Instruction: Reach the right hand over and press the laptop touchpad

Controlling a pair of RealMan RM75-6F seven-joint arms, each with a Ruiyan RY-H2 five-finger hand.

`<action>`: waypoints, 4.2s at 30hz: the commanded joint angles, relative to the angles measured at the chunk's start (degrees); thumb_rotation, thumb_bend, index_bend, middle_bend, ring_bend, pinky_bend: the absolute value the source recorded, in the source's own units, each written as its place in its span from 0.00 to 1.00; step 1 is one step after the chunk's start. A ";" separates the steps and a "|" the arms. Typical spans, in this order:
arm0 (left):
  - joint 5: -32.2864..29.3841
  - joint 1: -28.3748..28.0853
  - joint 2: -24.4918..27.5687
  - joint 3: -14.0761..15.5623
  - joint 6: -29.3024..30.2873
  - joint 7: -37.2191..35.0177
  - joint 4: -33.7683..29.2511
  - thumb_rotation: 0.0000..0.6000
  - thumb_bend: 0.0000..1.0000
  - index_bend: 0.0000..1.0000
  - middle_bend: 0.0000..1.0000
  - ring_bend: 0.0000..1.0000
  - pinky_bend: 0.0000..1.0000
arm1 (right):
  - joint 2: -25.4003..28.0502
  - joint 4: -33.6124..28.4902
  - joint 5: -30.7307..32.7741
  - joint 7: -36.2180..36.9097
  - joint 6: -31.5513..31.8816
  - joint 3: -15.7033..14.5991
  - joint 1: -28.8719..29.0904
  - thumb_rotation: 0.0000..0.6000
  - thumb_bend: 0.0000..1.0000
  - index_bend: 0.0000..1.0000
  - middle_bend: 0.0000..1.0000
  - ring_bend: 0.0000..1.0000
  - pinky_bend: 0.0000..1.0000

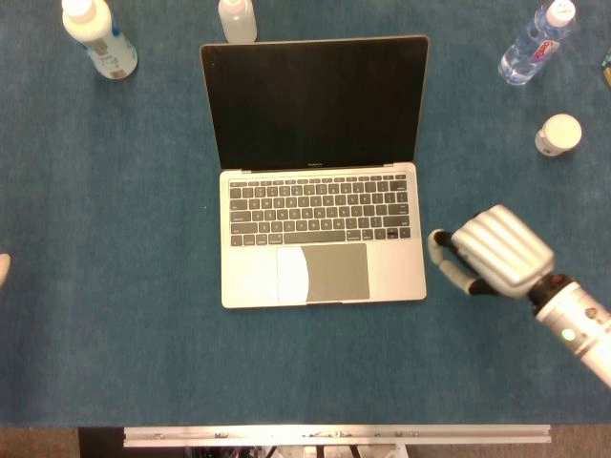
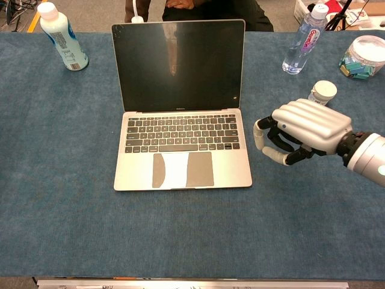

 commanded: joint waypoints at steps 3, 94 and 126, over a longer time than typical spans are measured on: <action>-0.09 0.11 0.09 0.18 -0.27 0.00 0.20 1.00 0.25 0.19 0.14 0.09 0.08 | -1.95 -0.95 3.48 -5.11 -2.97 -0.47 1.88 1.00 0.39 0.54 0.96 0.92 0.67; -0.16 0.98 0.21 0.03 -0.32 -1.85 1.67 1.00 0.25 0.19 0.14 0.09 0.08 | -8.26 3.26 11.40 -9.03 -4.99 -6.37 7.26 1.00 0.40 0.41 0.46 0.40 0.50; 0.05 1.08 0.23 -0.03 -0.18 -1.88 1.63 1.00 0.25 0.19 0.14 0.09 0.08 | -8.08 2.88 11.46 -9.18 -4.14 -6.54 7.24 1.00 0.40 0.41 0.46 0.40 0.50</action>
